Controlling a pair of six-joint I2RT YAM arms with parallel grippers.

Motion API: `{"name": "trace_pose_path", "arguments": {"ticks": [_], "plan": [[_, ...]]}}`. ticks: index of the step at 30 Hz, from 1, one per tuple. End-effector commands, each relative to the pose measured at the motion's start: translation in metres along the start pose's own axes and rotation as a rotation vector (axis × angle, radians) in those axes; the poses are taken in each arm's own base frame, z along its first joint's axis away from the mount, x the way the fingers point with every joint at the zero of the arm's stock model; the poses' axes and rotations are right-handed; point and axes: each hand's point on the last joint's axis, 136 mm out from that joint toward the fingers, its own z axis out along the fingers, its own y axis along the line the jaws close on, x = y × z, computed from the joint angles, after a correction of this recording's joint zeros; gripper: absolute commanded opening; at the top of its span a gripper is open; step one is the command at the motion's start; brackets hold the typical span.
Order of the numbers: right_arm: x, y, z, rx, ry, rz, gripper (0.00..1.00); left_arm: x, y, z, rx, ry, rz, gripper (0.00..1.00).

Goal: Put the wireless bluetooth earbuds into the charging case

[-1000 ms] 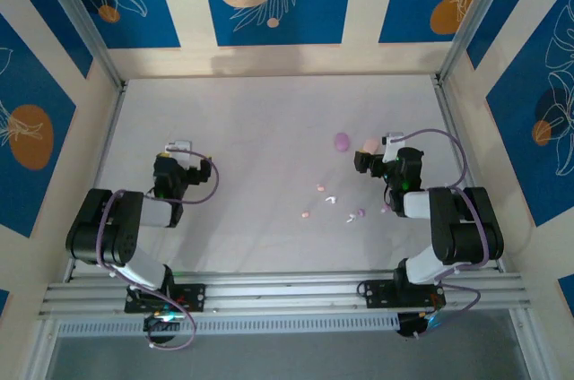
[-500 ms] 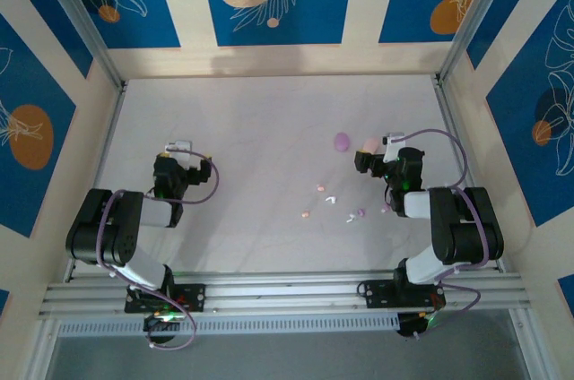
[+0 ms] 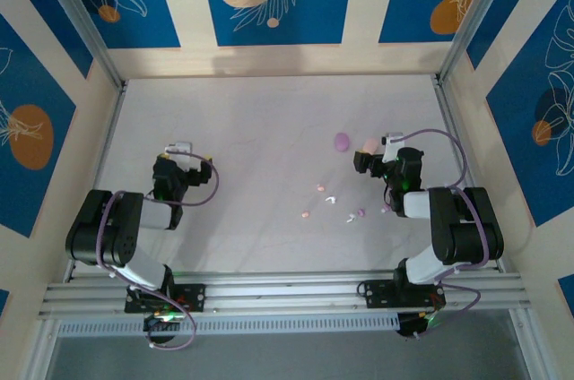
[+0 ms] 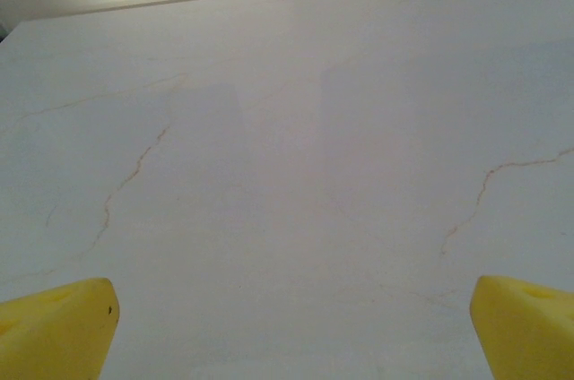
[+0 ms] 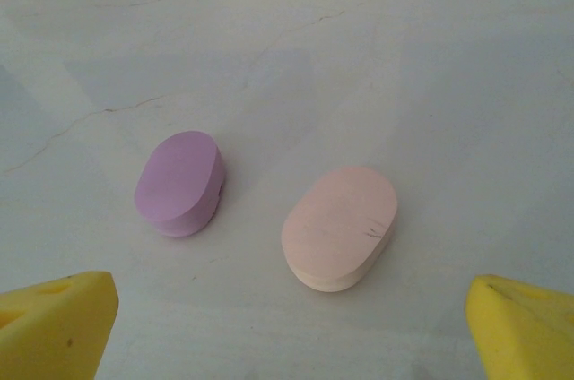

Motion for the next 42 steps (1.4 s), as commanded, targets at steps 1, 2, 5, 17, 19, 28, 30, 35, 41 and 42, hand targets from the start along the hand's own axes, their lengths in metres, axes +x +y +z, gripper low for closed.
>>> {"name": "trace_pose_path", "arguments": {"ticks": [1, 2, 5, 17, 19, 28, 30, 35, 41, 42], "plan": [[-0.019, 0.003, -0.004, 0.009, -0.049, -0.035, 0.99, -0.023, 0.006, -0.011, -0.014, -0.077, 0.003, 1.0], [-0.022, 0.004, -0.006, 0.012, -0.038, -0.034, 0.99, -0.028, 0.009, -0.015, -0.029, -0.068, -0.007, 1.0], [-0.028, -0.001, -0.01, 0.056, 0.082, 0.047, 0.99, -0.036, 0.026, -0.027, -0.117, 0.011, -0.101, 1.0], [-0.052, 0.033, -0.011, -0.168, 0.415, 0.46, 0.93, -0.068, -0.002, -0.084, 0.07, 0.016, -0.586, 1.0], [-0.052, 0.041, -0.005, -0.209, 0.457, 0.471, 0.86, -0.066, -0.02, -0.085, 0.17, 0.042, -0.649, 1.0], [-0.03, 0.058, 0.037, -0.11, 0.668, 0.353, 0.75, -0.046, -0.054, -0.093, 0.317, 0.172, -0.762, 1.0], [-0.026, 0.06, 0.047, -0.068, 0.698, 0.298, 0.75, -0.046, -0.056, -0.096, 0.324, 0.175, -0.758, 1.0], [-0.015, 0.057, 0.068, 0.049, 0.764, 0.177, 0.75, -0.039, -0.049, -0.105, 0.273, 0.19, -0.745, 1.0], [-0.004, 0.058, 0.082, 0.091, 0.807, 0.107, 0.75, -0.041, -0.052, -0.108, 0.295, 0.193, -0.737, 1.0], [-0.001, 0.057, 0.084, 0.093, 0.814, 0.102, 0.75, -0.041, -0.054, -0.107, 0.308, 0.197, -0.736, 1.0]]}}
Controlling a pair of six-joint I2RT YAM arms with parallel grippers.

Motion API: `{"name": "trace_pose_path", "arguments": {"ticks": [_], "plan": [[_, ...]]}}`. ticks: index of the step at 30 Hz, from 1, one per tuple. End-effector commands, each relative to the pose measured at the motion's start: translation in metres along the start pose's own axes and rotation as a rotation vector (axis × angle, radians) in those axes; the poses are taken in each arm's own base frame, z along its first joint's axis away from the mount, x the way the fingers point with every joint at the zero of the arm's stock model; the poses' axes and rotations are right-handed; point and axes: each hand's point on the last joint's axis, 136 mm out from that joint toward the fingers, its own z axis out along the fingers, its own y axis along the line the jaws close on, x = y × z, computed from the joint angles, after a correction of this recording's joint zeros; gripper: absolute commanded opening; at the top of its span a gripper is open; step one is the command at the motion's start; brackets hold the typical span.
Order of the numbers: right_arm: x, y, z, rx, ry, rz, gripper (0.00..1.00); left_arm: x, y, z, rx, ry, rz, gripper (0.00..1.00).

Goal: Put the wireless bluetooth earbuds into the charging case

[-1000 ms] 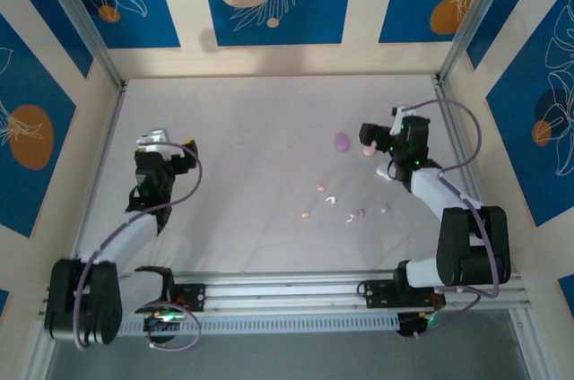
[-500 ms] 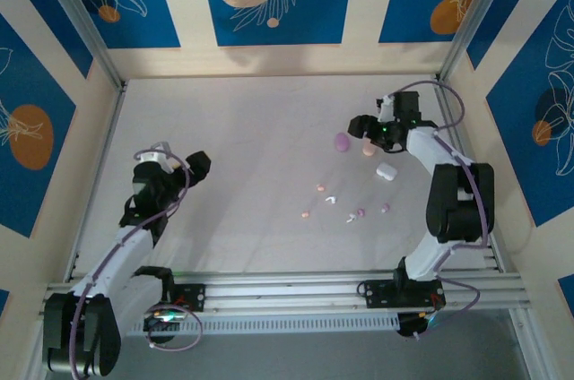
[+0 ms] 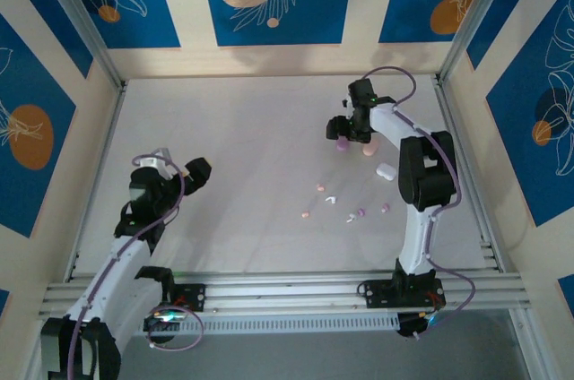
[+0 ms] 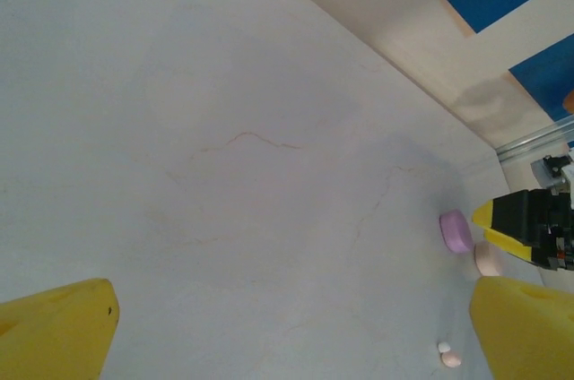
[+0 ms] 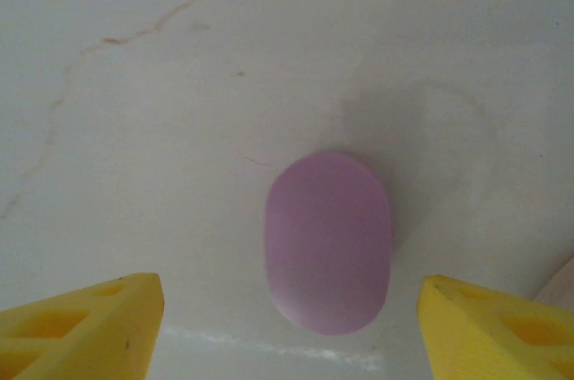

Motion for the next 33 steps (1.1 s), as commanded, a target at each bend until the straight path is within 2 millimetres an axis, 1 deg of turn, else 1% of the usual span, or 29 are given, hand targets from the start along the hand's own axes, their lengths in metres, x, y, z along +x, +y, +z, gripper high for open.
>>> {"name": "trace_pose_path", "arguments": {"ticks": [1, 5, 10, 15, 19, 20, 22, 24, 26, 29, 32, 33], "plan": [[0.003, -0.009, 0.003, 0.072, 0.041, -0.029, 0.74, 0.012, -0.003, 0.002, 0.026, 0.053, -0.003, 1.0], [0.006, -0.008, 0.013, 0.064, 0.063, -0.054, 0.69, 0.018, -0.01, 0.009, 0.056, 0.107, -0.012, 1.0], [0.005, -0.003, 0.022, 0.066, 0.081, -0.085, 0.68, 0.031, -0.025, 0.022, 0.091, 0.181, 0.01, 1.0], [0.006, -0.003, 0.031, 0.088, 0.093, -0.11, 0.64, 0.062, -0.06, 0.042, 0.154, 0.296, 0.086, 1.0], [0.007, -0.005, 0.036, 0.094, 0.106, -0.119, 0.58, 0.086, -0.094, 0.06, 0.21, 0.357, 0.141, 1.0], [0.007, -0.004, 0.037, 0.088, 0.109, -0.123, 0.57, 0.091, -0.103, 0.065, 0.229, 0.366, 0.143, 1.0], [0.006, -0.001, 0.038, 0.082, 0.11, -0.135, 0.52, 0.099, -0.119, 0.073, 0.261, 0.387, 0.147, 1.0], [0.006, 0.0, 0.038, 0.086, 0.109, -0.145, 0.5, 0.105, -0.129, 0.079, 0.281, 0.407, 0.153, 1.0], [0.006, 0.0, 0.038, 0.089, 0.109, -0.155, 0.45, 0.106, -0.134, 0.082, 0.281, 0.412, 0.158, 1.0], [0.006, 0.001, 0.036, 0.093, 0.106, -0.177, 0.4, 0.104, -0.134, 0.083, 0.27, 0.401, 0.159, 1.0], [0.007, 0.013, 0.028, 0.054, 0.086, -0.21, 0.39, 0.097, -0.126, 0.079, 0.219, 0.371, 0.18, 1.0], [0.007, 0.023, 0.022, 0.022, 0.071, -0.231, 0.39, 0.093, -0.122, 0.077, 0.192, 0.355, 0.185, 1.0]]}}
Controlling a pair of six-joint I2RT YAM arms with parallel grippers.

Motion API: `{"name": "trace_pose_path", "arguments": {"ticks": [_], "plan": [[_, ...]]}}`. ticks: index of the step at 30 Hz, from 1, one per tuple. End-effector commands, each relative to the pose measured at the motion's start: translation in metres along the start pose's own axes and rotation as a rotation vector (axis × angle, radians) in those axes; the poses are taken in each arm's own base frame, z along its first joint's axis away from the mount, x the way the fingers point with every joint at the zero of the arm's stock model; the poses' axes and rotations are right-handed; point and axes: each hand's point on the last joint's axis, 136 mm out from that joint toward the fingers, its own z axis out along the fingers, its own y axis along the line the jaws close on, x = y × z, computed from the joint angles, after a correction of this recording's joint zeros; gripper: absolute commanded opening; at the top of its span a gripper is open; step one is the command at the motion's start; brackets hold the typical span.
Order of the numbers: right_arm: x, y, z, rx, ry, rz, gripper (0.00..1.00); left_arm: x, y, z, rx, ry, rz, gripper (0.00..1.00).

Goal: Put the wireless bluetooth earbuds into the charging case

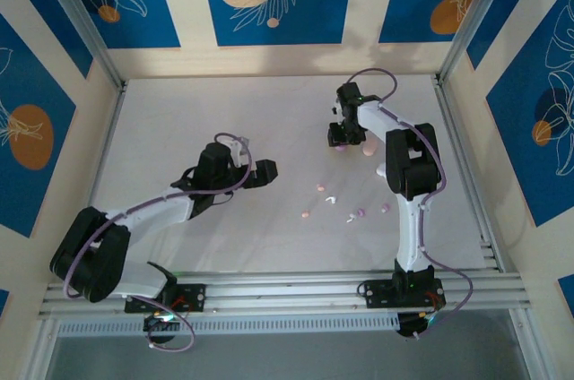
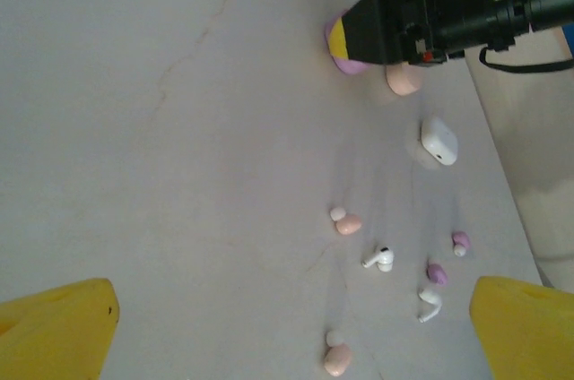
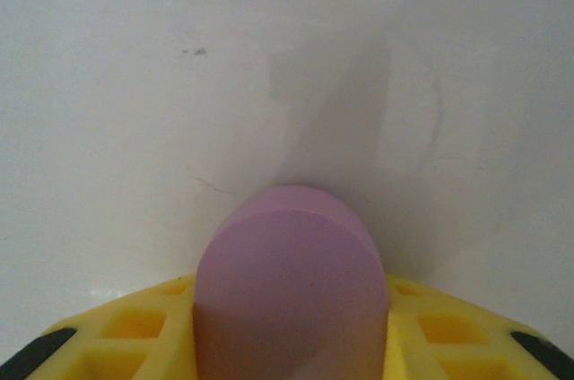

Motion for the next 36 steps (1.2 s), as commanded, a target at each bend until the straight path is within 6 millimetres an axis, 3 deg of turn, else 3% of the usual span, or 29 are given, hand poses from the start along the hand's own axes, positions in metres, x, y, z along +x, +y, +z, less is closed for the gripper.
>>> {"name": "trace_pose_path", "arguments": {"ticks": [1, 5, 8, 11, 15, 18, 24, 29, 36], "plan": [[-0.004, 0.031, -0.026, -0.09, -0.059, -0.087, 0.38, -0.019, -0.001, -0.015, -0.063, -0.08, 0.023, 1.0], [0.0, 0.082, -0.07, -0.267, -0.19, -0.21, 0.35, -0.031, 0.003, -0.03, -0.112, -0.137, 0.032, 1.0], [0.012, 0.126, -0.117, -0.422, -0.373, -0.372, 0.35, -0.042, -0.004, -0.042, -0.086, -0.184, 0.015, 1.0], [0.035, 0.162, -0.171, -0.621, -0.596, -0.579, 0.34, -0.054, -0.018, -0.056, -0.025, -0.236, 0.003, 1.0], [0.082, 0.185, -0.218, -0.824, -0.794, -0.83, 0.33, -0.068, -0.043, -0.074, 0.061, -0.287, 0.013, 1.0], [0.099, 0.192, -0.234, -0.881, -0.819, -0.901, 0.33, -0.073, -0.066, -0.084, 0.149, -0.291, 0.031, 0.97], [0.119, 0.204, -0.245, -0.991, -0.779, -0.961, 0.33, -0.072, -0.1, -0.09, 0.29, -0.218, 0.046, 0.89], [0.12, 0.209, -0.242, -0.947, -0.783, -0.992, 0.33, -0.066, -0.121, -0.092, 0.351, -0.168, 0.044, 0.83], [0.119, 0.214, -0.243, -0.917, -0.796, -1.016, 0.33, -0.056, -0.13, -0.081, 0.32, -0.108, 0.06, 0.79]]}}
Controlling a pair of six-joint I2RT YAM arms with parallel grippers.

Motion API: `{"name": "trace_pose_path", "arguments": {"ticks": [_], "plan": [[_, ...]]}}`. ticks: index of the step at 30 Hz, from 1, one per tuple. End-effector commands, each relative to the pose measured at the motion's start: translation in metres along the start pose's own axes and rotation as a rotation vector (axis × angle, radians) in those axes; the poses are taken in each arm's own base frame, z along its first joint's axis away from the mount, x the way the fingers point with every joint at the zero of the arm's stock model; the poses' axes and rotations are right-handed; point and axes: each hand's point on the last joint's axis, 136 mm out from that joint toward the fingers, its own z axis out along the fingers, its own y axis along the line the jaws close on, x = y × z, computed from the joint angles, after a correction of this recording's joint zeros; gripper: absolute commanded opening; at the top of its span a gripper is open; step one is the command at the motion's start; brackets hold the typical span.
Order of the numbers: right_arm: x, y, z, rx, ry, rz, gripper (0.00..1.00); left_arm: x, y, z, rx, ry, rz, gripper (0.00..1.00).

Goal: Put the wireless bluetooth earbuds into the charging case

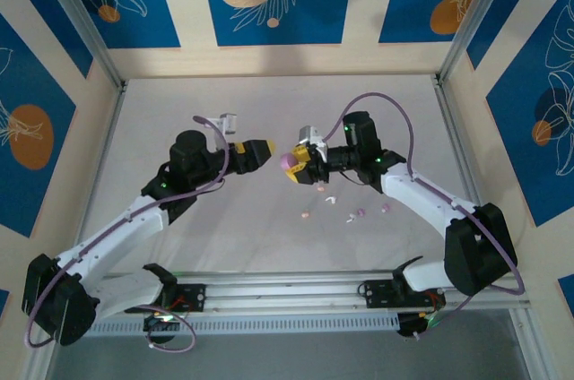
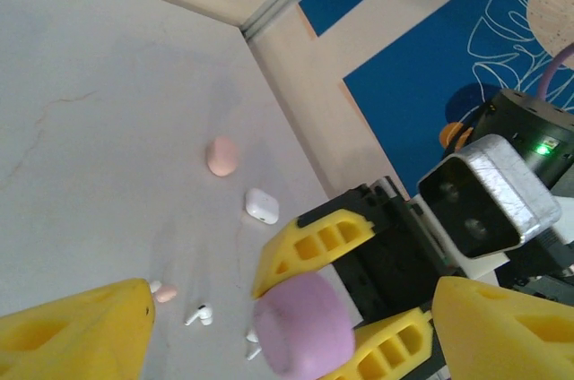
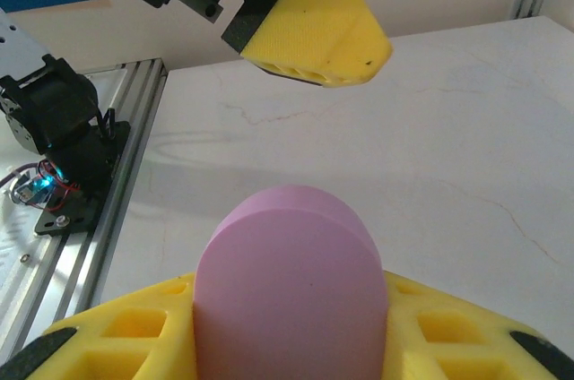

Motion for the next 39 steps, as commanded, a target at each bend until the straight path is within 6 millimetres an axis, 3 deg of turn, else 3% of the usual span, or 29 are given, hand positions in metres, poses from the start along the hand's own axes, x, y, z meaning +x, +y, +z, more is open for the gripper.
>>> {"name": "trace_pose_path", "arguments": {"ticks": [1, 7, 18, 22, 27, 31, 36, 39], "plan": [[-0.015, 0.003, -0.001, 0.01, -0.014, -0.068, 0.33, 0.005, -0.012, 0.008, 0.018, 0.047, 0.004, 0.78], [-0.016, -0.002, 0.001, 0.073, -0.003, -0.105, 0.33, 0.021, -0.008, 0.024, -0.029, 0.128, -0.006, 0.76], [-0.019, -0.006, 0.0, 0.169, 0.007, -0.188, 0.33, 0.035, -0.004, 0.039, -0.064, 0.199, -0.039, 0.63], [-0.019, -0.005, 0.0, 0.181, 0.019, -0.21, 0.33, 0.037, -0.004, 0.043, -0.071, 0.213, -0.046, 0.54], [-0.022, -0.01, -0.002, 0.233, 0.016, -0.231, 0.35, 0.04, -0.005, 0.047, -0.071, 0.228, -0.058, 0.26], [-0.022, -0.01, -0.007, 0.271, 0.009, -0.263, 0.43, 0.037, -0.001, 0.046, -0.101, 0.207, -0.092, 0.1], [-0.003, -0.008, -0.018, 0.284, 0.021, -0.267, 0.58, 0.024, -0.009, 0.039, -0.068, 0.128, -0.152, 0.08], [0.005, -0.003, -0.022, 0.266, 0.002, -0.285, 0.6, 0.02, -0.016, 0.036, -0.028, 0.1, -0.2, 0.07]]}}
